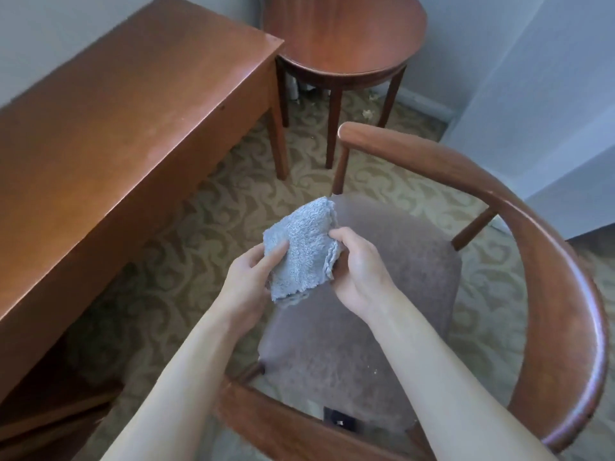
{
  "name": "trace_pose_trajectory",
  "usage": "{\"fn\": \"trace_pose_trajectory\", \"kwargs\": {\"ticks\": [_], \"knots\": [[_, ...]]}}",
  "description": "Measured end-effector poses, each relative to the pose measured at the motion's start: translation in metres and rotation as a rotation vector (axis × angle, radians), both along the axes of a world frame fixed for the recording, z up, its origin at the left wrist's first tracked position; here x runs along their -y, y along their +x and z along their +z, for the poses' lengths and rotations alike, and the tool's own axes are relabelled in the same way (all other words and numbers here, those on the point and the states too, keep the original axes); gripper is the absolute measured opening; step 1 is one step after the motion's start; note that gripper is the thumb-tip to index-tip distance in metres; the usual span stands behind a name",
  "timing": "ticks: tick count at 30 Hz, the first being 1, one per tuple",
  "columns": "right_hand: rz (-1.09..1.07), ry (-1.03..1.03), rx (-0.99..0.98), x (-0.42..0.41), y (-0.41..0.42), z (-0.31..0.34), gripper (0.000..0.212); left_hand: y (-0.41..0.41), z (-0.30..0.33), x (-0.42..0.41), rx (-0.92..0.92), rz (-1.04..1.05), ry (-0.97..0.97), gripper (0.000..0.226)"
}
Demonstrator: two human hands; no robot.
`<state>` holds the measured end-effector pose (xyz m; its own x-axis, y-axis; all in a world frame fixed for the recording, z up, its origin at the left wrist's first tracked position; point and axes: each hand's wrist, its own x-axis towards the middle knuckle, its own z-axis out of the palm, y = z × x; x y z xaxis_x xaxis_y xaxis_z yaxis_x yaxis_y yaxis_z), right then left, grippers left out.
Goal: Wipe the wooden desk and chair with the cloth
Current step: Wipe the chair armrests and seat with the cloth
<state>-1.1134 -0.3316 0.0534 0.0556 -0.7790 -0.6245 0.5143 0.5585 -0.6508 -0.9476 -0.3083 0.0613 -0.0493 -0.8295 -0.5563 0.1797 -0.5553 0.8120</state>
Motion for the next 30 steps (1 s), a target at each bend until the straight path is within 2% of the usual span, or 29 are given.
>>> {"fn": "trace_pose_trajectory", "kwargs": {"ticks": [1, 3, 7, 10, 16, 18, 21, 23, 25, 26, 28, 30], "knots": [[-0.002, 0.002, 0.003, 0.009, -0.008, -0.001, 0.054, -0.006, -0.002, 0.014, -0.025, -0.006, 0.011, 0.047], [0.039, 0.013, -0.035, 0.024, -0.025, -0.003, 0.057, -0.017, -0.007, 0.041, -0.008, -0.018, -0.023, 0.039], [0.123, -0.024, -0.225, 0.045, -0.05, -0.008, 0.029, -0.041, -0.016, 0.082, 0.083, -0.058, -0.093, 0.034], [0.087, -0.017, -0.335, 0.052, -0.057, -0.016, 0.022, -0.054, -0.031, 0.098, 0.174, -0.14, -0.146, 0.035], [-0.061, 0.09, -0.57, 0.044, -0.064, -0.056, 0.009, -0.067, -0.072, 0.119, 0.252, -0.347, -0.163, 0.045], [-0.163, 0.137, -0.677, 0.036, -0.063, -0.076, 0.011, -0.068, -0.092, 0.122, 0.312, -0.408, -0.159, 0.046], [-0.344, 0.161, -0.886, 0.02, -0.063, -0.103, 0.016, -0.064, -0.129, 0.124, 0.455, -0.53, -0.211, 0.044], [-0.396, 0.147, -1.093, 0.006, -0.065, -0.119, 0.012, -0.06, -0.15, 0.125, 0.586, -0.646, -0.294, 0.044], [-0.366, 0.094, -1.281, -0.007, -0.068, -0.137, 0.011, -0.06, -0.169, 0.124, 0.696, -0.78, -0.391, 0.045], [-0.315, 0.066, -1.346, -0.01, -0.068, -0.148, 0.02, -0.061, -0.179, 0.124, 0.748, -0.847, -0.453, 0.045], [-0.088, 0.038, -1.425, -0.012, -0.062, -0.173, 0.043, -0.067, -0.197, 0.123, 0.849, -0.951, -0.584, 0.048], [0.22, 0.008, -1.473, -0.011, -0.048, -0.198, 0.054, -0.075, -0.215, 0.121, 0.923, -1.014, -0.67, 0.05]]}}
